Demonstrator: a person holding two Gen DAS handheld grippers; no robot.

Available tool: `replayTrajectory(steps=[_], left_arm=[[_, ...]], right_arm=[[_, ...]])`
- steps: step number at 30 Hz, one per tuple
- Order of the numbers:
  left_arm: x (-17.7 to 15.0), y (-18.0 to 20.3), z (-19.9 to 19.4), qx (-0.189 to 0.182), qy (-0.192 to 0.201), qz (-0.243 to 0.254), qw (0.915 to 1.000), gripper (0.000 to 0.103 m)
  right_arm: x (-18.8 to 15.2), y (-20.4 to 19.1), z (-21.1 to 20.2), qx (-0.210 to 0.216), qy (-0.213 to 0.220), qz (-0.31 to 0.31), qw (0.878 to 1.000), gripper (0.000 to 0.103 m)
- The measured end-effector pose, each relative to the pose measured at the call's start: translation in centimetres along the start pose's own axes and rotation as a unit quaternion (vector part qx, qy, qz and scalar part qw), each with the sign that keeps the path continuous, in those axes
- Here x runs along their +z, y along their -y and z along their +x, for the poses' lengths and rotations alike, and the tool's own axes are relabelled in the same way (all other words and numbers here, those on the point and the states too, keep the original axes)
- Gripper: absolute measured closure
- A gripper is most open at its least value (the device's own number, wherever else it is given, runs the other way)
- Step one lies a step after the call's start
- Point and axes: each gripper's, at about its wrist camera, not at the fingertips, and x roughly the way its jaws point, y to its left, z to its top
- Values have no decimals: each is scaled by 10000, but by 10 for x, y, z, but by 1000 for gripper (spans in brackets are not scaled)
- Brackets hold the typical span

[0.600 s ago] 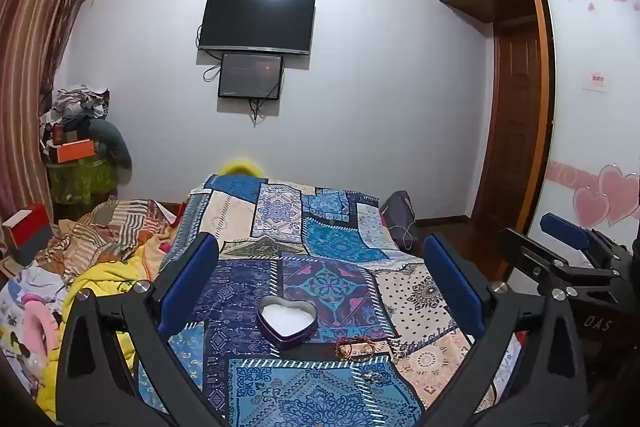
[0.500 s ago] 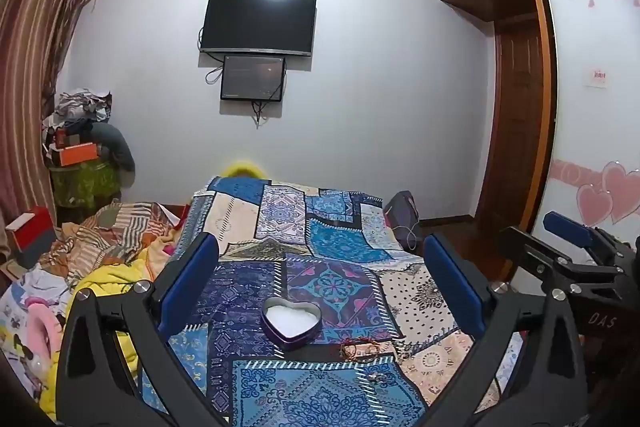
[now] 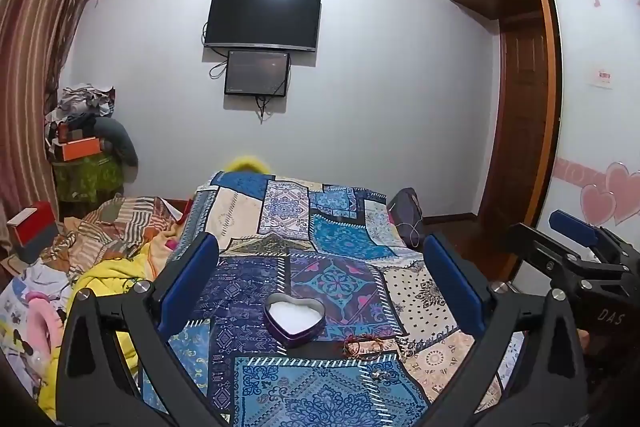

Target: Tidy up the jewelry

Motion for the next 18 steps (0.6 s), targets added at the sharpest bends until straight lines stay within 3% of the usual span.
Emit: replayTrajectory(steps=[18], left_arm=[[-2, -3, 1, 24, -38, -28, 10000, 0]], right_arm=[[-2, 2, 0, 15, -11, 41, 10000, 0]])
